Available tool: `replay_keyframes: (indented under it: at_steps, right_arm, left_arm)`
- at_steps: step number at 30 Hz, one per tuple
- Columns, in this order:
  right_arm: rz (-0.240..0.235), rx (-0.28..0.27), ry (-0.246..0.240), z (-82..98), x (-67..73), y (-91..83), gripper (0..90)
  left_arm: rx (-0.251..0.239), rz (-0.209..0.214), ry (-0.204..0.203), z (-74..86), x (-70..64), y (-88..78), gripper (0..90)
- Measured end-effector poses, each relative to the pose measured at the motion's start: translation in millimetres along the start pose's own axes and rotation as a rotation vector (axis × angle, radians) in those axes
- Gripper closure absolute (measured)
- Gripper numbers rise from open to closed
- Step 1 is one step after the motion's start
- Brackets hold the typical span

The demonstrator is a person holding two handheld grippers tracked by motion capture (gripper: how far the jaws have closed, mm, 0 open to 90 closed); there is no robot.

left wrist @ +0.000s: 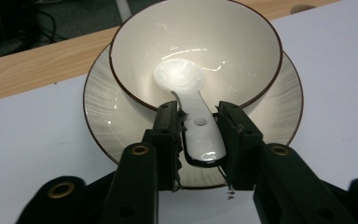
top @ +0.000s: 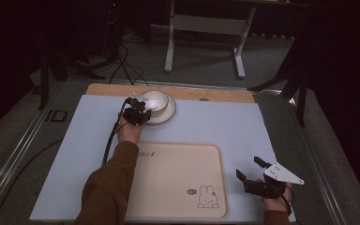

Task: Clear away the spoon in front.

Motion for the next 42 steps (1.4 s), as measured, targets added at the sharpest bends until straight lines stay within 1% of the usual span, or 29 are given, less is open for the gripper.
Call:
replay_keyframes:
  at_steps: [2, 5, 8, 12, 14, 18, 19, 22, 23, 24, 31, 37, 42]
  right_arm:
    - [0.000, 0.000, -0.001, -0.1, 0.0, 0.1, 13.3]
    - [0.000, -0.001, 0.000, -0.1, 0.0, -0.1, 13.3]
    - [0.001, 0.000, -0.001, 0.1, -0.2, 0.0, 13.3]
    - [0.000, 0.000, -0.002, 0.0, -0.1, 0.2, 13.3]
    - [0.000, 0.000, -0.001, 0.0, -0.1, 0.0, 13.3]
    - [0.000, -0.002, 0.000, 0.0, -0.2, -0.1, 13.3]
    - [0.000, -0.001, -0.001, -0.1, 0.0, -0.1, 13.3]
    - [0.000, -0.002, 0.000, -0.1, -0.1, -0.1, 13.3]
    - [0.000, -0.002, 0.000, -0.1, -0.1, -0.1, 13.3]
    - [0.000, -0.001, -0.001, 0.0, -0.1, 0.0, 13.3]
    - [-0.001, -0.001, -0.003, -0.2, 0.0, 0.1, 13.3]
    - [0.001, -0.006, 0.002, -0.3, -0.4, -0.6, 13.3]
    - [0.000, -0.018, -0.001, -0.8, -0.4, -1.1, 13.3]
  left_arm:
    - [-0.002, -0.001, -0.008, -0.2, 0.4, -0.1, 71.9]
    - [0.003, 0.016, -0.021, -0.2, 0.5, -1.0, 72.9]
    - [-0.002, 0.025, -0.013, 0.1, -1.0, -1.0, 73.4]
    - [-0.002, 0.029, -0.019, -0.1, -1.4, -1.5, 73.7]
    - [-0.014, 0.033, -0.018, -1.5, -2.6, -4.5, 73.8]
    - [-0.023, 0.026, -0.020, -2.6, -2.7, -6.5, 73.9]
    - [-0.048, 0.017, -0.029, -5.2, -1.8, -11.0, 73.9]
    - [-0.064, 0.023, -0.039, -8.0, -1.3, -15.6, 74.0]
    - [-0.064, 0.023, -0.039, -8.0, -1.3, -15.6, 74.0]
    - [-0.069, 0.034, -0.052, -9.7, 0.1, -17.8, 74.0]
    - [-0.083, 0.047, -0.080, -13.4, 2.9, -25.3, 74.0]
    - [-0.102, 0.054, -0.087, -17.2, 3.9, -36.2, 74.0]
    - [-0.112, 0.055, -0.076, -19.4, 5.1, -45.7, 74.0]
Point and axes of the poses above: each handheld gripper's, and its own axes: y roughly forward along the jaws, z roughly out of its underside, x roughly to its left, the point moved 3 cm from there along y, roughly forward along the jaws, and after that the axes turned 14 degrees about -y, right-handed, at the moved point
